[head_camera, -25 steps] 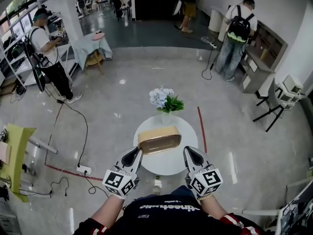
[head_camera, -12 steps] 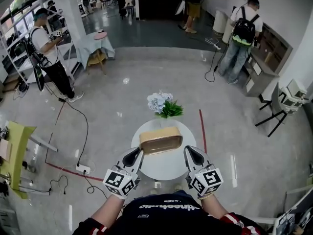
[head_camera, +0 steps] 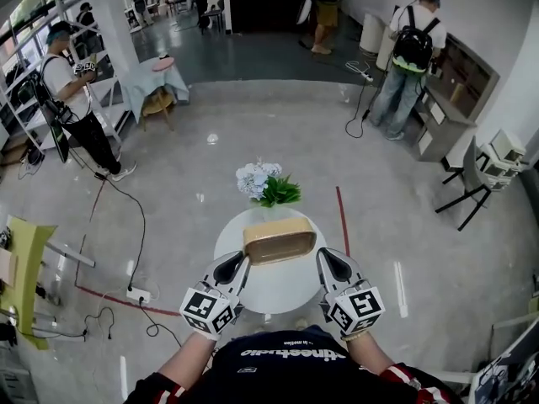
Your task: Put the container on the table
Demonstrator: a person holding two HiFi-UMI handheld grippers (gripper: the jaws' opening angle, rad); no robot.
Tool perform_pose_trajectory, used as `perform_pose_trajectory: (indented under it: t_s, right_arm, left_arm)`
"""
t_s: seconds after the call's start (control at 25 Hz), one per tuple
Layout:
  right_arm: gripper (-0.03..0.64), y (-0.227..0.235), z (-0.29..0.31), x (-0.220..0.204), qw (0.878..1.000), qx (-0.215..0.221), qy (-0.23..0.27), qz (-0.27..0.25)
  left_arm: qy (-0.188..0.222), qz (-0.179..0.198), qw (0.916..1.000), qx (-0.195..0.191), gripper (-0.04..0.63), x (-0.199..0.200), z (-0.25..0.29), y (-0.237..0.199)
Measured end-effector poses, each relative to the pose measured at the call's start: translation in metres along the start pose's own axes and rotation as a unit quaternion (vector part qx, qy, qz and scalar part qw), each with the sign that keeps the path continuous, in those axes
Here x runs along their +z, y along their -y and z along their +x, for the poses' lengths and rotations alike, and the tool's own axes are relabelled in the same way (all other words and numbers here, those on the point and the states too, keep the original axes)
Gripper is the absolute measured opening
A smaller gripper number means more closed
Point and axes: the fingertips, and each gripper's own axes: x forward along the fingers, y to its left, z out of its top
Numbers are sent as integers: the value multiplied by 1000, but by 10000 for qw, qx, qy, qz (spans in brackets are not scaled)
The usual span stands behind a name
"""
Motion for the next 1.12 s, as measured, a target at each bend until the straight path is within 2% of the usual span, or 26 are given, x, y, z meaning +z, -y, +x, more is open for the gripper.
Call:
perform_pose_trajectory:
  t_s: [0.52, 0.88, 1.0, 1.12]
  right_arm:
    - [15, 61, -42, -8, 9961, -872, 10, -102]
    - [15, 83, -65, -11, 9926, -1196, 10, -198]
    - [15, 87, -69, -11, 9920, -1234, 24, -275]
    - [15, 92, -72, -10, 9915, -1270, 34, -276]
  left_arm:
    - [-635, -146, 9948, -788, 49, -42, 75, 29]
    - [-1173, -600, 9839, -1211, 49, -74, 108, 49]
    - [-1374, -807, 9790, -1274, 49, -86, 114, 51]
    - [-1529, -862, 9759, -1300, 49, -95, 120, 53]
